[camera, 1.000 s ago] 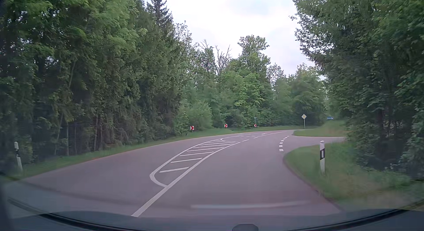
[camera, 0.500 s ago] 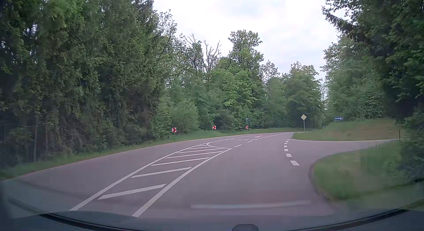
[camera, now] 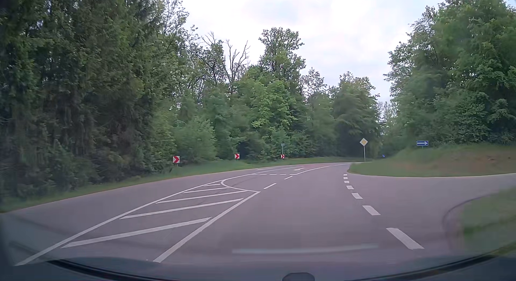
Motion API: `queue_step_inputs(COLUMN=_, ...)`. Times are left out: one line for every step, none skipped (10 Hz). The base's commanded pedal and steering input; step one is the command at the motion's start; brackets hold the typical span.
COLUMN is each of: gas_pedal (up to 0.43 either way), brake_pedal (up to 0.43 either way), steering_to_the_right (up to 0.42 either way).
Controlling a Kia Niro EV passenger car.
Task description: Follow the waypoints while adhering to traffic rules and regulations
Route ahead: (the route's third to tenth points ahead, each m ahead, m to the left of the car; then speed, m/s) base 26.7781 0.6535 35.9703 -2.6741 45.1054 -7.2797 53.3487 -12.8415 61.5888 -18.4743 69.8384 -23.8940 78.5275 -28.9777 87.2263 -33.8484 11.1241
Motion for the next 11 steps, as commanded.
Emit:
queue_step_inputs(gas_pedal=0.209, brake_pedal=0.0, steering_to_the_right=0.047)
queue_step_inputs(gas_pedal=0.209, brake_pedal=0.0, steering_to_the_right=0.047)
queue_step_inputs(gas_pedal=0.209, brake_pedal=0.0, steering_to_the_right=0.047)
queue_step_inputs(gas_pedal=0.177, brake_pedal=0.0, steering_to_the_right=0.047)
queue_step_inputs(gas_pedal=0.13, brake_pedal=0.0, steering_to_the_right=0.047)
queue_step_inputs(gas_pedal=0.13, brake_pedal=0.0, steering_to_the_right=0.046)
queue_step_inputs(gas_pedal=0.13, brake_pedal=0.0, steering_to_the_right=0.047)
queue_step_inputs(gas_pedal=0.13, brake_pedal=0.0, steering_to_the_right=0.048)
queue_step_inputs(gas_pedal=0.13, brake_pedal=0.0, steering_to_the_right=0.05)
queue_step_inputs(gas_pedal=0.138, brake_pedal=0.0, steering_to_the_right=0.05)
queue_step_inputs(gas_pedal=0.138, brake_pedal=0.0, steering_to_the_right=0.05)
